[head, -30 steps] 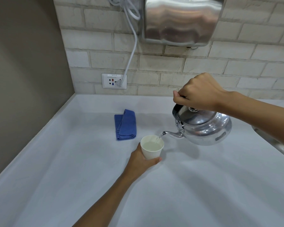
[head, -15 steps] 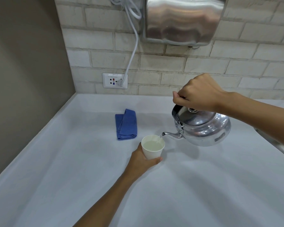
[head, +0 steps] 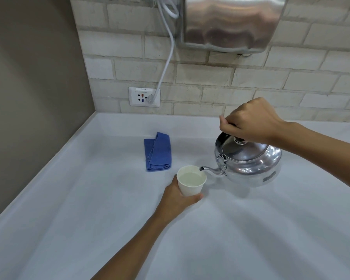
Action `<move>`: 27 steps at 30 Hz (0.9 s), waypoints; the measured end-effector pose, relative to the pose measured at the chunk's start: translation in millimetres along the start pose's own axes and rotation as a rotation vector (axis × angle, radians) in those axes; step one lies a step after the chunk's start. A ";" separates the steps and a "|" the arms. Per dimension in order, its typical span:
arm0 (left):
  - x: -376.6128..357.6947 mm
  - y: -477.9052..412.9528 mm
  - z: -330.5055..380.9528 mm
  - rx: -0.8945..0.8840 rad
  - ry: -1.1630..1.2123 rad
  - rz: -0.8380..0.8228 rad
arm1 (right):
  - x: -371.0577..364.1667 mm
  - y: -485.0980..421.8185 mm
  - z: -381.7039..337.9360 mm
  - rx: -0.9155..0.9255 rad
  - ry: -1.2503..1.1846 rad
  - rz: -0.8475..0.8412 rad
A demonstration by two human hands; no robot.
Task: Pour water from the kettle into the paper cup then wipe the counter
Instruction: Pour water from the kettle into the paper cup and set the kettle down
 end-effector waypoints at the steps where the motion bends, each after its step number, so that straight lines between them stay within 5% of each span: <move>1: -0.3 -0.2 0.0 -0.001 -0.004 -0.003 | -2.2 1.0 2.9 -0.015 -0.013 0.003; 9: -1.0 -0.8 -3.1 0.024 -0.012 -0.007 | -24.9 2.3 40.1 -0.239 -0.175 0.014; 19: -1.9 -1.3 -6.8 0.063 -0.029 -0.018 | -99.0 -18.5 101.8 -0.737 -0.330 -0.054; 27: -2.5 -1.7 -7.8 0.062 -0.034 -0.032 | -157.6 -37.1 111.1 -0.902 -0.383 -0.088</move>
Point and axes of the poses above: each hand's wrist, its own y-axis away from the middle knuckle, its own x-axis out of the back of the hand, z = x × y, the point moved 7 cm from there along -y, towards the middle knuckle, and after that the axes turned 7 degrees about -x, right-handed, at the moved point
